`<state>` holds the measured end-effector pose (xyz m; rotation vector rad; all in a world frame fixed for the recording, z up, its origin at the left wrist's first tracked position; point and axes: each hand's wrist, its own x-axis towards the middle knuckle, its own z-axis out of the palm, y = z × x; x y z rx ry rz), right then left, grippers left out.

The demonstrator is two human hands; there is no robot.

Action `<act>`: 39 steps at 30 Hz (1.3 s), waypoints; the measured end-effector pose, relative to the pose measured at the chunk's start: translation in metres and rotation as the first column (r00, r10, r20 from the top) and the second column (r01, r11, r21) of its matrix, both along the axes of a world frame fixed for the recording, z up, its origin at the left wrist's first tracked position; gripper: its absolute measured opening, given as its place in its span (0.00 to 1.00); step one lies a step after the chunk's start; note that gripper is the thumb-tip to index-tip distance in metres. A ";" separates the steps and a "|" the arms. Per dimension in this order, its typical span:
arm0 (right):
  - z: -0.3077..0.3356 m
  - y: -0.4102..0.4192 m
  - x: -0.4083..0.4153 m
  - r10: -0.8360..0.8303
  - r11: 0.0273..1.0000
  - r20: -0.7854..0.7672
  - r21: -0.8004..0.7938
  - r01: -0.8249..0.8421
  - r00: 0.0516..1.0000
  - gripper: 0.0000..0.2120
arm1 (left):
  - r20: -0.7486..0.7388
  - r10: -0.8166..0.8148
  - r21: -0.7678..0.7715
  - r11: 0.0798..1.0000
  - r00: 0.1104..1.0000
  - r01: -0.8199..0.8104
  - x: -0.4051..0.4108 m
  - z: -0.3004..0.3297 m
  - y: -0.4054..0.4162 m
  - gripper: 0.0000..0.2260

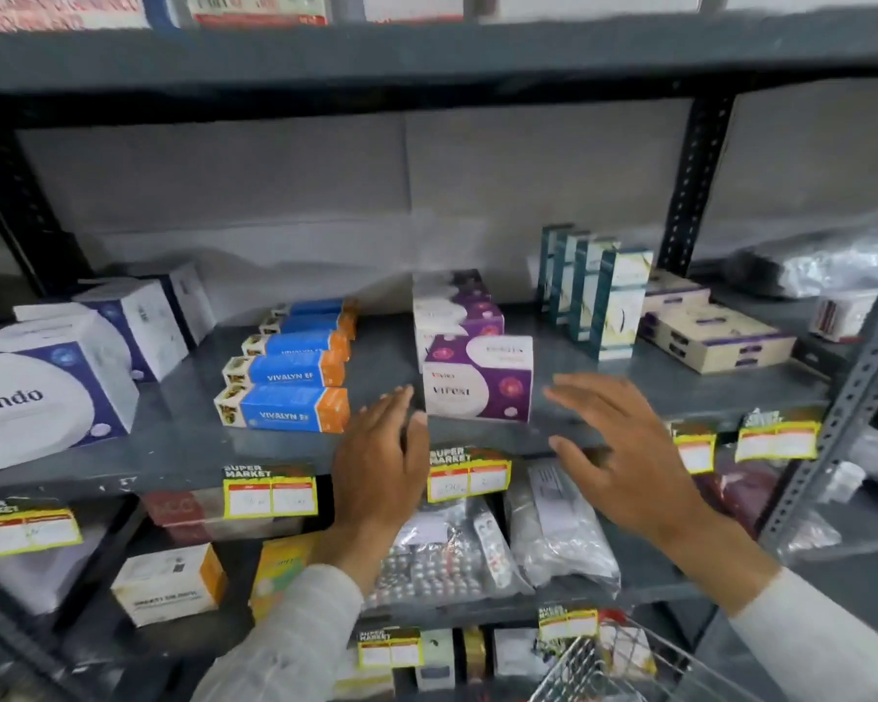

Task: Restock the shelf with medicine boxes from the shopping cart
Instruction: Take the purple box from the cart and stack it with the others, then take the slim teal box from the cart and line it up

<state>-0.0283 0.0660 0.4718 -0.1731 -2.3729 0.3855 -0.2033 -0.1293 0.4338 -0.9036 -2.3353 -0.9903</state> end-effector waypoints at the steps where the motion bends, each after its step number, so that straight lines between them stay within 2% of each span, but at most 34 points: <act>1: -0.018 0.002 0.017 0.008 1.000 -0.024 -0.010 -0.008 1.000 0.20 | -0.042 -0.001 0.122 0.993 0.999 0.006 0.011 -0.003 -0.001 0.18; 3: -0.060 0.008 0.051 0.008 0.999 -0.017 -0.046 -0.009 1.000 0.18 | -0.164 -0.025 0.250 0.966 0.986 0.066 0.038 -0.023 0.001 0.14; 5: -0.110 0.020 0.081 -0.020 0.995 0.052 -0.092 0.025 0.998 0.17 | -0.209 -0.144 0.215 0.958 0.967 0.189 0.068 -0.056 0.010 0.13; 7: -0.167 0.035 0.110 -0.053 0.978 0.191 -0.189 0.090 0.980 0.15 | -0.131 -0.308 0.099 0.942 0.942 0.322 0.101 -0.099 0.025 0.12; 9: -0.224 0.049 0.139 -0.087 0.924 0.393 -0.311 0.221 0.915 0.16 | 0.036 -0.441 -0.077 0.893 0.897 0.443 0.135 -0.159 0.041 0.12; 11: -0.274 0.061 0.164 -0.097 0.824 0.621 -0.388 0.412 0.778 0.19 | 0.251 -0.491 -0.278 0.788 0.834 0.549 0.167 -0.223 0.051 0.13; 14: -0.348 0.075 0.201 0.067 0.647 0.898 -0.371 0.667 0.434 0.28 | 0.526 -0.405 -0.484 0.581 0.748 0.655 0.205 -0.302 0.056 0.18; 16: -0.398 0.079 0.228 0.155 0.578 0.950 -0.309 0.755 0.271 0.29 | 0.610 -0.328 -0.545 0.487 0.721 0.682 0.221 -0.337 0.057 0.21; 18: -0.437 0.077 0.252 0.194 0.538 0.966 -0.252 0.804 0.172 0.25 | 0.629 -0.306 -0.582 0.425 0.715 0.694 0.232 -0.357 0.059 0.20; 20: -0.478 0.071 0.275 0.245 0.425 0.957 -0.250 0.870 0.155 0.22 | 0.617 -0.332 -0.600 0.388 0.713 0.700 0.236 -0.371 0.061 0.18; 22: -0.518 0.064 0.296 0.242 0.352 0.961 -0.216 0.911 0.134 0.25 | 0.594 -0.355 -0.607 0.391 0.722 0.692 0.235 -0.378 0.062 0.20; 24: -0.554 0.056 0.314 0.198 0.333 0.975 -0.164 0.928 0.101 0.26 | 0.589 -0.356 -0.616 0.382 0.725 0.688 0.232 -0.381 0.062 0.22; 28: -0.616 0.040 0.332 0.028 0.272 0.985 -0.170 0.947 0.168 0.25 | 0.622 -0.314 -0.615 0.371 0.717 0.696 0.230 -0.387 0.062 0.20; 31: -0.622 0.033 0.322 -0.031 0.210 0.984 -0.167 0.963 0.177 0.33 | 0.641 -0.296 -0.613 0.358 0.708 0.704 0.229 -0.388 0.062 0.18; 33: -0.623 0.032 0.317 -0.058 0.205 0.986 -0.142 0.969 0.157 0.35 | 0.651 -0.287 -0.612 0.349 0.703 0.710 0.228 -0.389 0.062 0.18; 35: -0.620 0.031 0.314 -0.099 0.232 0.981 -0.142 0.962 0.168 0.27 | 0.660 -0.272 -0.613 0.344 0.701 0.711 0.229 -0.389 0.062 0.19; 37: -0.609 0.028 0.308 -0.133 0.264 0.966 -0.182 0.947 0.223 0.22 | 0.654 -0.261 -0.627 0.338 0.710 0.702 0.229 -0.385 0.062 0.19; 39: -0.593 0.026 0.301 -0.175 0.318 0.937 -0.235 0.919 0.301 0.24 | 0.649 -0.254 -0.636 0.337 0.717 0.695 0.230 -0.379 0.064 0.20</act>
